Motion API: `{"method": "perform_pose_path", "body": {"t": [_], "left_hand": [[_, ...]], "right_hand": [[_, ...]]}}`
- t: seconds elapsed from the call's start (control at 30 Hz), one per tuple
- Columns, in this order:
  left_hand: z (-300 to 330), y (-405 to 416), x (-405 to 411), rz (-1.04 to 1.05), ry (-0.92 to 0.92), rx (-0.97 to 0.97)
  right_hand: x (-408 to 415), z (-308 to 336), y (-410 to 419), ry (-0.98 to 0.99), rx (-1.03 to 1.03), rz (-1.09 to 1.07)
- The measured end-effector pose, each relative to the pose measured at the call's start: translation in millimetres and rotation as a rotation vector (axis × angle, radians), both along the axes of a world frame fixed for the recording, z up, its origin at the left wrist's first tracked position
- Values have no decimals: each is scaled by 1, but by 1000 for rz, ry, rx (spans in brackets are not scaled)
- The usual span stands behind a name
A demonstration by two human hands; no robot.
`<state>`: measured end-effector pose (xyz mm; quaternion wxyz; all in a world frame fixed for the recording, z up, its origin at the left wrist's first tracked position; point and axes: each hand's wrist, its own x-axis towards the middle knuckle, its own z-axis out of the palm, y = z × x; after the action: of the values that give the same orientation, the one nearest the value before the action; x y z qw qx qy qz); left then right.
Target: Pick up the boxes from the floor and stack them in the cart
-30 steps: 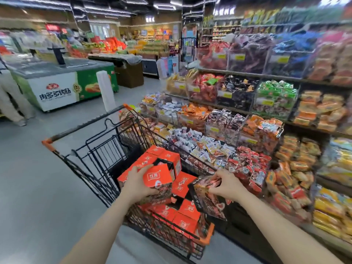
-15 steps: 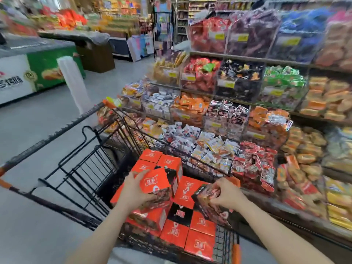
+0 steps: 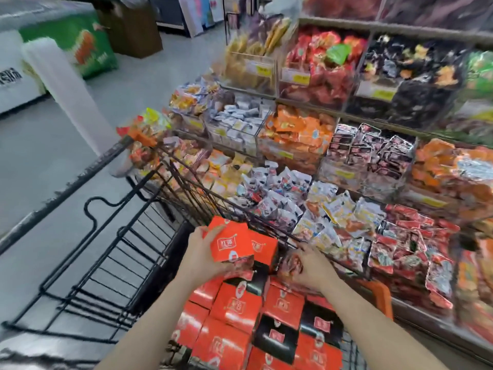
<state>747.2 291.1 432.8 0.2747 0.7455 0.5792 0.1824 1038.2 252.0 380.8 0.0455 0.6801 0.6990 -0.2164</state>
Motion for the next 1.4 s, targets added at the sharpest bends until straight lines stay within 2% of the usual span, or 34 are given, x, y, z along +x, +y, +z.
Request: {"method": "perform_pose_path", "body": {"t": [0.17, 0.3, 0.43, 0.57, 0.7, 0.9, 1.0, 1.17, 1.27, 1.4], "left_hand": [[-7, 13, -2, 7, -89, -10], [-10, 21, -6, -40, -88, -15], [-8, 29, -8, -82, -58, -29], [-10, 32, -13, -108, -52, -33], [-17, 32, -17, -120, -45, -25], [-19, 33, -19, -140, -61, -13], [-14, 35, -16, -176, -46, -9], [12, 38, 3, -333, 29, 15], [24, 38, 25, -452, 29, 28], [30, 26, 52, -561, -26, -53]], "right_hand": [[12, -12, -22, 177, 69, -129], [27, -16, -54, 138, 81, -243], [23, -7, -49, 148, 116, -354], [4, -2, -20, 72, 112, -245], [-18, -22, 3, 107, 95, -173], [-31, -33, 10, 45, 93, -56], [-26, -6, 9, 139, 58, -85], [-41, 75, 10, 378, 119, -91], [-55, 114, 6, 350, 84, -39], [-47, 135, -18, 276, 48, -126]]}}
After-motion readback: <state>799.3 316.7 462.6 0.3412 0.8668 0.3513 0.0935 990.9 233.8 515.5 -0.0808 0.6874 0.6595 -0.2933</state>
